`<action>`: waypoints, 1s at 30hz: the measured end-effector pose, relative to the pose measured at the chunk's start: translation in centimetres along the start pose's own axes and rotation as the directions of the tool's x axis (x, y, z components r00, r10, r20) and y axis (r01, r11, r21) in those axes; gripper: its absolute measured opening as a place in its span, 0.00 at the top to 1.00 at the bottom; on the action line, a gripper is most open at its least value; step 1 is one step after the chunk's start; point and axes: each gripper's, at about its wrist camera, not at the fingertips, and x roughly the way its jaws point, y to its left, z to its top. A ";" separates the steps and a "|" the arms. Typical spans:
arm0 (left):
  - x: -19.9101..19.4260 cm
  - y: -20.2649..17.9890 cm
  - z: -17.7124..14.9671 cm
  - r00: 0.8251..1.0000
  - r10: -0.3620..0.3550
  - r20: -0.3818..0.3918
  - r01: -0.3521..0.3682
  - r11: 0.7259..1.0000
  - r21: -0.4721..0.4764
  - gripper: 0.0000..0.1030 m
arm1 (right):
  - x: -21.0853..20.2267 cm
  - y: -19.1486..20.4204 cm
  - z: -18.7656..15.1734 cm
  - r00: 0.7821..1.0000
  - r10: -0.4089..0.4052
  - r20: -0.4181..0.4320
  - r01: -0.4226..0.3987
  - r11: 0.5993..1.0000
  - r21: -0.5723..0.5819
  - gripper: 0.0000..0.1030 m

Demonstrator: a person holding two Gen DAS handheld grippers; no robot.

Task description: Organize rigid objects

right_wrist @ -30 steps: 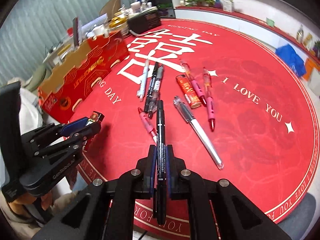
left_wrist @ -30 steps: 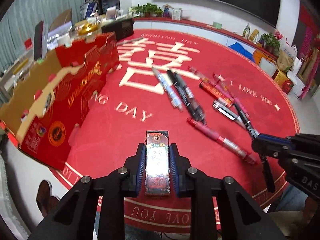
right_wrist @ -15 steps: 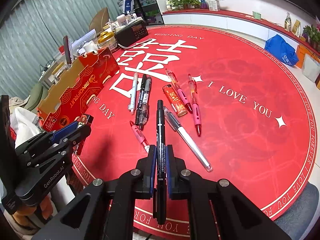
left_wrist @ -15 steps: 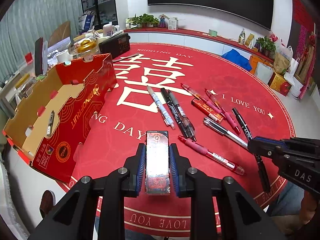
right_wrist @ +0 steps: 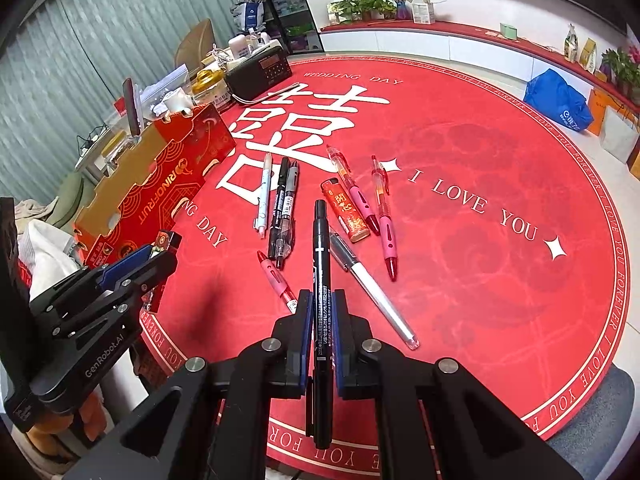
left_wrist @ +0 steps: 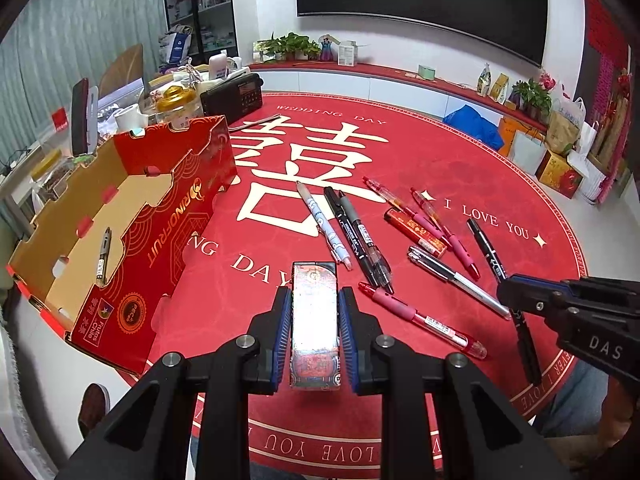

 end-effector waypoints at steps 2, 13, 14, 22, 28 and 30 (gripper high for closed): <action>-0.1 0.2 0.2 1.000 0.000 0.005 0.000 1.000 -0.003 0.75 | 0.1 0.2 0.2 1.000 -0.004 0.000 0.004 1.000 -0.004 0.90; -2.2 3.5 2.5 0.995 0.031 0.096 -0.026 0.998 -0.061 0.75 | 0.2 3.1 3.2 0.999 0.033 0.037 -0.031 0.999 -0.037 0.90; -2.6 4.2 3.0 0.993 0.042 0.113 -0.034 0.997 -0.073 0.75 | 0.3 3.5 3.6 0.998 0.037 0.043 -0.035 0.998 -0.046 0.90; -4.1 10.4 5.1 0.972 0.150 0.181 -0.118 0.977 -0.178 0.75 | 0.9 9.9 8.4 0.989 0.120 0.087 -0.105 0.981 -0.162 0.90; -4.3 15.7 5.9 0.936 0.297 0.188 -0.249 0.937 -0.244 0.75 | 3.0 15.8 11.6 0.975 0.212 0.065 -0.193 0.955 -0.226 0.90; -3.8 17.6 6.1 0.932 0.325 0.163 -0.272 0.921 -0.277 0.75 | 4.0 17.9 12.6 0.970 0.239 0.055 -0.219 0.945 -0.242 0.90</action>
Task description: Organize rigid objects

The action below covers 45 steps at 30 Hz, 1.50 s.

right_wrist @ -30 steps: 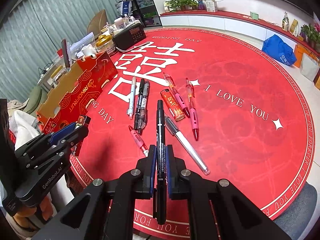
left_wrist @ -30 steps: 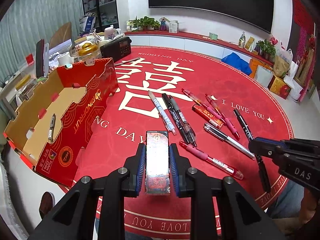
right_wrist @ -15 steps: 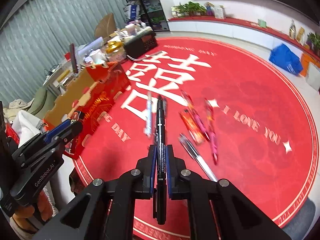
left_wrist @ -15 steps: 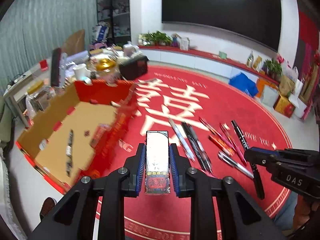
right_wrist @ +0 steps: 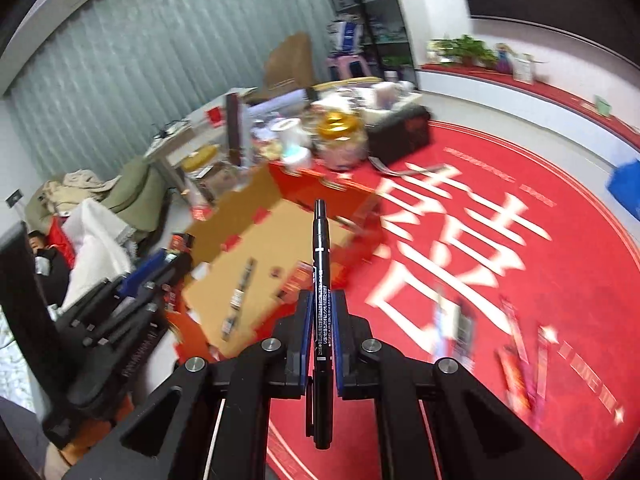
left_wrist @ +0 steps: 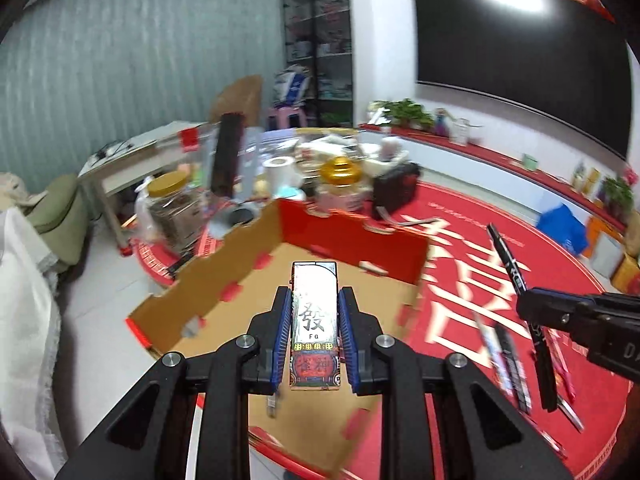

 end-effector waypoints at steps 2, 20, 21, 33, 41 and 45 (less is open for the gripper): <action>1.2 1.4 0.4 0.999 0.037 -0.013 -0.038 0.999 -0.024 0.75 | 1.4 1.3 1.0 1.000 0.017 -0.008 -0.018 1.000 -0.021 0.90; 10.7 4.9 1.2 0.977 0.102 -0.186 -0.121 0.988 -0.094 0.75 | 10.2 4.7 4.7 0.997 -0.043 -0.057 0.036 0.992 -0.124 0.90; 10.9 5.0 1.1 0.977 0.099 -0.191 -0.120 0.988 -0.098 0.75 | 10.5 4.6 4.8 0.997 -0.043 -0.064 0.035 0.992 -0.119 0.90; 12.8 4.5 0.9 0.967 0.084 -0.241 -0.104 0.992 -0.070 0.75 | 12.6 4.0 4.5 0.992 -0.058 -0.110 0.046 0.993 -0.106 0.90; 14.3 3.2 0.9 0.941 0.118 -0.317 -0.107 0.993 0.054 0.12 | 14.2 3.5 4.4 0.985 -0.076 -0.153 0.057 0.991 -0.123 0.77; 13.5 3.2 1.0 0.954 0.148 -0.261 -0.134 0.988 0.070 0.00 | 12.1 3.0 4.3 0.996 -0.065 -0.053 0.060 0.993 -0.101 0.15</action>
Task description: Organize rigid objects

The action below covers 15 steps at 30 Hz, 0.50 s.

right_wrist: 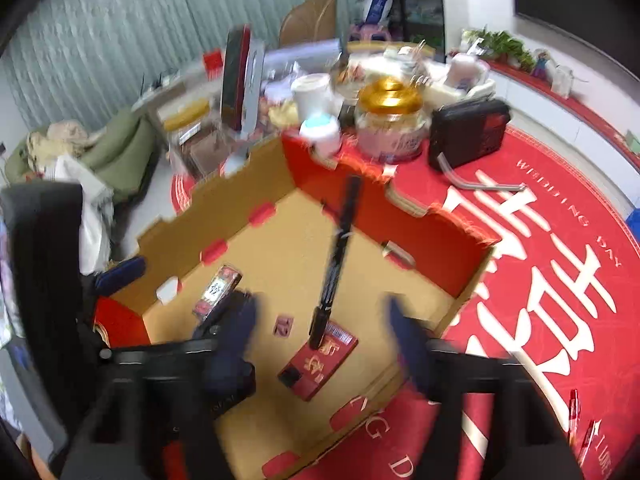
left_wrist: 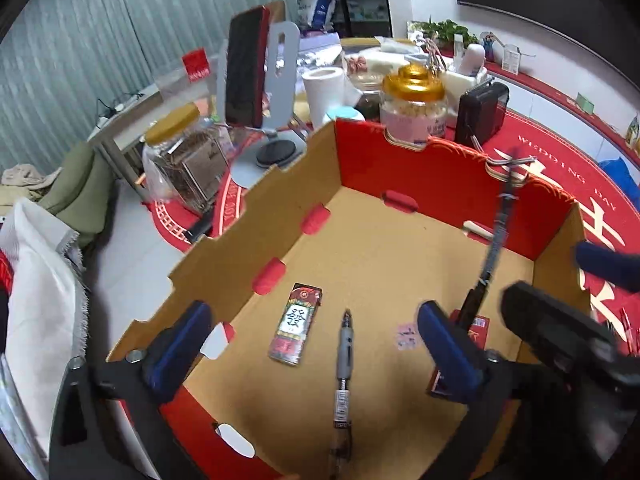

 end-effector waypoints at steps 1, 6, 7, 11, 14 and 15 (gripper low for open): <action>-0.1 0.1 0.0 1.000 -0.015 0.005 0.015 1.000 -0.011 0.00 | -0.5 -0.1 0.0 1.000 -0.001 0.013 0.001 1.000 -0.001 0.15; -1.9 0.1 -0.4 0.998 -0.046 0.037 0.047 0.999 -0.016 0.00 | -4.1 -0.8 -1.4 0.998 -0.009 0.064 0.010 1.000 -0.006 0.02; -2.7 0.1 -0.4 0.997 -0.051 0.054 0.052 0.999 -0.017 0.00 | -4.9 -1.3 -2.0 0.997 -0.003 0.071 0.002 1.000 0.010 0.02; -6.6 -1.0 -1.4 0.986 -0.134 0.099 0.136 0.991 -0.013 0.00 | -7.7 -4.6 -5.9 0.998 -0.027 0.049 0.023 0.996 0.085 0.02; -9.2 -3.6 -2.9 0.975 -0.191 0.114 0.191 0.982 0.015 0.00 | -10.0 -9.0 -9.9 0.997 -0.073 0.008 0.069 0.971 0.228 0.02; -9.9 -4.8 -3.4 0.969 -0.220 0.114 0.217 0.976 0.030 0.00 | -10.8 -10.7 -11.4 0.996 -0.089 -0.006 0.087 0.954 0.287 0.02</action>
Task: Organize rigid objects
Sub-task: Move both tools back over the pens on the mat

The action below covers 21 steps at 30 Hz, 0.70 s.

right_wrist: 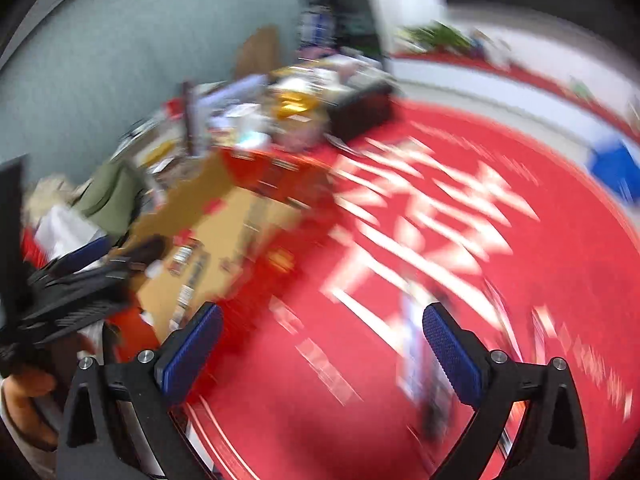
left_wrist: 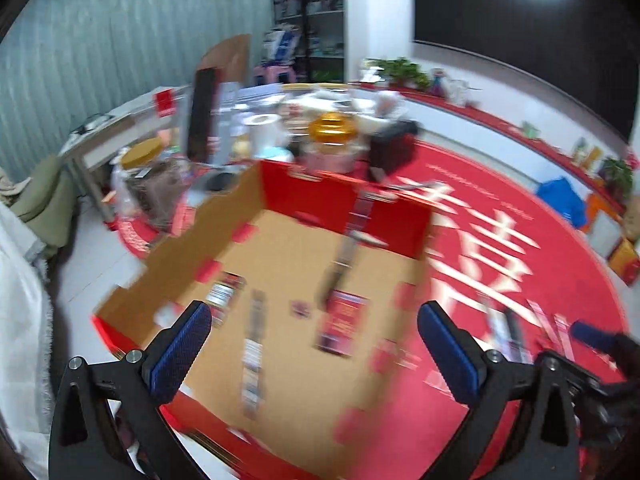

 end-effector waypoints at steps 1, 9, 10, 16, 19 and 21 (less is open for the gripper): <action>-0.6 -1.7 -0.6 0.999 -0.035 0.001 0.035 0.999 0.013 0.00 | -0.6 -1.8 -0.8 1.000 -0.021 -0.006 0.021 0.999 0.050 0.02; 2.2 -13.3 -4.6 0.998 -0.048 -0.046 0.052 0.993 0.108 0.00 | -5.4 -10.9 -6.7 0.994 -0.107 -0.010 0.105 0.955 0.276 0.02; 3.4 -14.0 -4.8 0.997 -0.031 -0.070 0.038 0.993 0.110 0.00 | -5.8 -11.5 -7.2 0.993 -0.114 -0.010 0.112 0.953 0.283 0.02; 8.1 -15.4 -5.3 0.990 0.025 -0.139 -0.010 0.994 0.109 0.00 | -6.5 -11.7 -9.0 0.993 -0.113 -0.020 0.115 0.971 0.210 0.03; 9.0 -15.1 -5.5 0.988 0.033 -0.153 -0.020 0.996 0.088 0.00 | -5.8 -9.6 -9.3 0.996 -0.090 -0.030 0.092 0.993 0.078 0.03; 9.7 -15.1 -5.6 0.985 0.029 -0.173 -0.016 0.997 0.076 0.00 | -5.1 -7.9 -9.6 0.996 -0.079 -0.041 0.079 0.997 -0.011 0.03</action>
